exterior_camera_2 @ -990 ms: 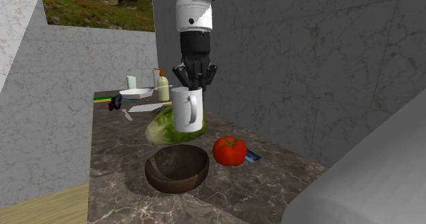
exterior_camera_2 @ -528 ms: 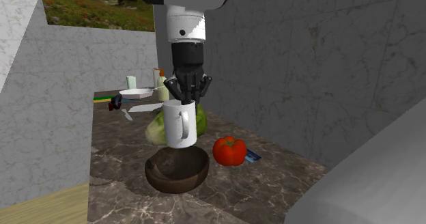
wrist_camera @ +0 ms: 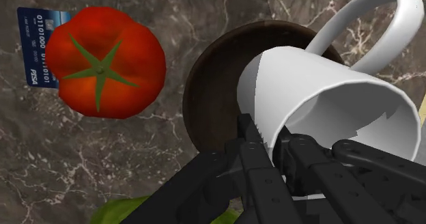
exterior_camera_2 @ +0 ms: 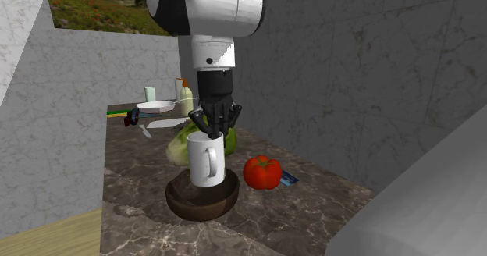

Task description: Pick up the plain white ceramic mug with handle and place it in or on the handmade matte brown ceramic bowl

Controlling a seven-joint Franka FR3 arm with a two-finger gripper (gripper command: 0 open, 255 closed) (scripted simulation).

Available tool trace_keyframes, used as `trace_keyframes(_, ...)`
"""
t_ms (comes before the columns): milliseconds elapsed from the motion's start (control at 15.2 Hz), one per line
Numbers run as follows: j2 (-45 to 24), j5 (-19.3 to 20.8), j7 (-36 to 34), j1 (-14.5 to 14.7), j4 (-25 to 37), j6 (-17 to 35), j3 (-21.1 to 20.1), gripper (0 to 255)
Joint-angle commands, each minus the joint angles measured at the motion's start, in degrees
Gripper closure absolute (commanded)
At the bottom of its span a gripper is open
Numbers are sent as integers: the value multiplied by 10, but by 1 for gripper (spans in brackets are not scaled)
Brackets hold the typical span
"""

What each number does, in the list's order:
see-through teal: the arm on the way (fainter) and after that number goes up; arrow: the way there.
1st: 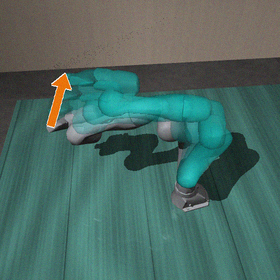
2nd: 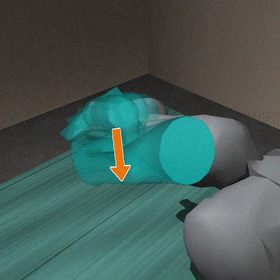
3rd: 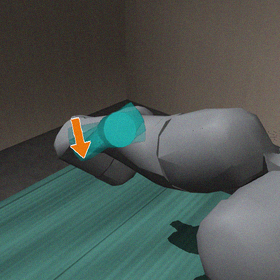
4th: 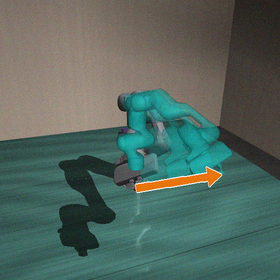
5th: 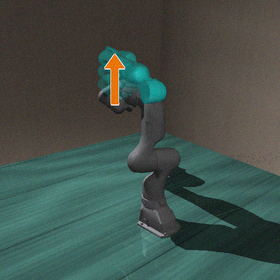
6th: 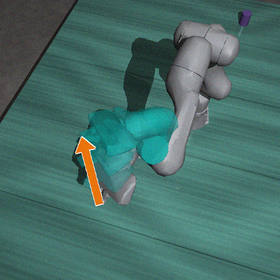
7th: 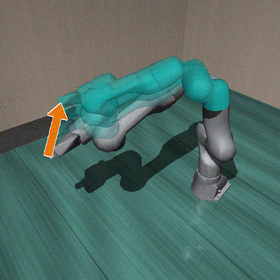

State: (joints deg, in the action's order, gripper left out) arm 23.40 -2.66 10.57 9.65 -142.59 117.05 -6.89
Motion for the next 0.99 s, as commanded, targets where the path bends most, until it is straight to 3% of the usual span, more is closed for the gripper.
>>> trace_keyframes(0, -6, 0, 0, 0, -11, 18, -1, 255)
trace_keyframes(198, -18, 0, -1, 0, -26, 45, -2, 255)
trace_keyframes(726, -18, 0, -1, 0, -26, 45, -2, 255)
trace_keyframes(792, -18, 0, -1, 0, -26, 45, -2, 0)
trace_keyframes(924, -18, 0, -1, 0, -26, 45, -2, 0)
